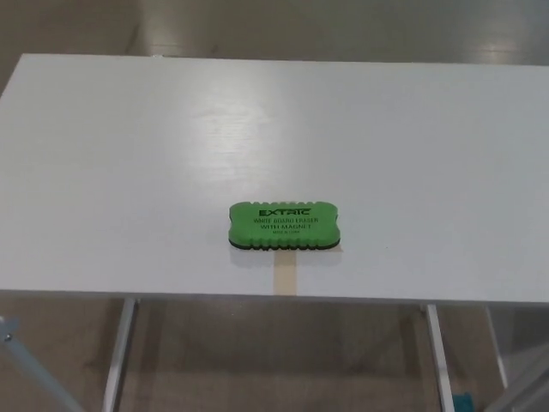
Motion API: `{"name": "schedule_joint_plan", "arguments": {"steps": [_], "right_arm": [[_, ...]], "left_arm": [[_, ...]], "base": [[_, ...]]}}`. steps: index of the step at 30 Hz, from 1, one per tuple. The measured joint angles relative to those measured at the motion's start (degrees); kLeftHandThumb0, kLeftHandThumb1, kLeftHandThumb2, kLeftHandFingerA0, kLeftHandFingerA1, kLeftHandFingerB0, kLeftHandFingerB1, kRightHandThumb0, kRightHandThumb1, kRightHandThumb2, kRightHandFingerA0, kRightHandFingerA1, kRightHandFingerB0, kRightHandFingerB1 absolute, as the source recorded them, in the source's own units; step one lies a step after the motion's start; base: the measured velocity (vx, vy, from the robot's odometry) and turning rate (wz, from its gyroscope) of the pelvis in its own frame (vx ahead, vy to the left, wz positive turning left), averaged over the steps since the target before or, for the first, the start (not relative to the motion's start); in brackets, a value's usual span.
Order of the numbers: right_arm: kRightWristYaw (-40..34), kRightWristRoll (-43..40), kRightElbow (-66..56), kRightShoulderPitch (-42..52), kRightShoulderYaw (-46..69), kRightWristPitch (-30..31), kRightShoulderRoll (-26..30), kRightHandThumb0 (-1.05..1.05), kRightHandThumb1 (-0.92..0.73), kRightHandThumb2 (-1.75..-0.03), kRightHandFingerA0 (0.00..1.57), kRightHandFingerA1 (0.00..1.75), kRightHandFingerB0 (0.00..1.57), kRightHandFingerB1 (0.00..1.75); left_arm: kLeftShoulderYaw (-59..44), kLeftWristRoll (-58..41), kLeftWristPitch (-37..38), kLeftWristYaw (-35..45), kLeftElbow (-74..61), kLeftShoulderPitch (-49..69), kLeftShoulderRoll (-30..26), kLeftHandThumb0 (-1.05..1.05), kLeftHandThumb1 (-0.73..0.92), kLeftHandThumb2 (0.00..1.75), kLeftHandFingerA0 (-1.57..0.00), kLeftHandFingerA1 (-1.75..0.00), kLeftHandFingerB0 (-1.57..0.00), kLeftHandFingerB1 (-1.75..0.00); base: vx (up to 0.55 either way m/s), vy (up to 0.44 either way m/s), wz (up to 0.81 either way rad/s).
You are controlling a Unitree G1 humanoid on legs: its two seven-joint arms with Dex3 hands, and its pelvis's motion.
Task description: Use the left hand to press on the green eraser and wipe the desk from center to the left and then back to center.
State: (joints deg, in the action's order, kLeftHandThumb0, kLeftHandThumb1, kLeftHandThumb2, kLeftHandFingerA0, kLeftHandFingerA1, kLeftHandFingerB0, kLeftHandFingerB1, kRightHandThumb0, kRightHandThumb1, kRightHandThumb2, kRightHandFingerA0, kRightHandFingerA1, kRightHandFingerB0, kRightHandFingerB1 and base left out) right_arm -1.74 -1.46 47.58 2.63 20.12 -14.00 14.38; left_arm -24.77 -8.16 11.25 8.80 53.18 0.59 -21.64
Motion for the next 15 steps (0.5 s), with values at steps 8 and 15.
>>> {"name": "schedule_joint_plan", "arguments": {"steps": [8, 15], "right_arm": [[-0.49, -0.37, -2.86, 1.18, -0.17, -1.02, -1.03, -0.48, -0.76, -0.64, 0.67, 0.43, 0.51, 0.36], [0.77, -0.51, -7.77, 3.5, -2.78, -1.77, -3.23, -0.5, -0.78, -0.65, 0.65, 0.43, 0.5, 0.36]], "left_arm": [[0.72, -1.51, 0.48, 2.27, -6.81, 1.72, 1.35, -0.38, 0.65, 0.6, -0.62, -0.43, -0.47, -0.35], [5.44, -3.45, -0.13, 8.51, -21.45, 6.54, 3.08, -0.35, 0.68, 0.62, -0.89, -0.48, -0.71, -0.42]], "base": [[0.0, 0.0, 0.0], [0.0, 0.0, 0.0]]}}
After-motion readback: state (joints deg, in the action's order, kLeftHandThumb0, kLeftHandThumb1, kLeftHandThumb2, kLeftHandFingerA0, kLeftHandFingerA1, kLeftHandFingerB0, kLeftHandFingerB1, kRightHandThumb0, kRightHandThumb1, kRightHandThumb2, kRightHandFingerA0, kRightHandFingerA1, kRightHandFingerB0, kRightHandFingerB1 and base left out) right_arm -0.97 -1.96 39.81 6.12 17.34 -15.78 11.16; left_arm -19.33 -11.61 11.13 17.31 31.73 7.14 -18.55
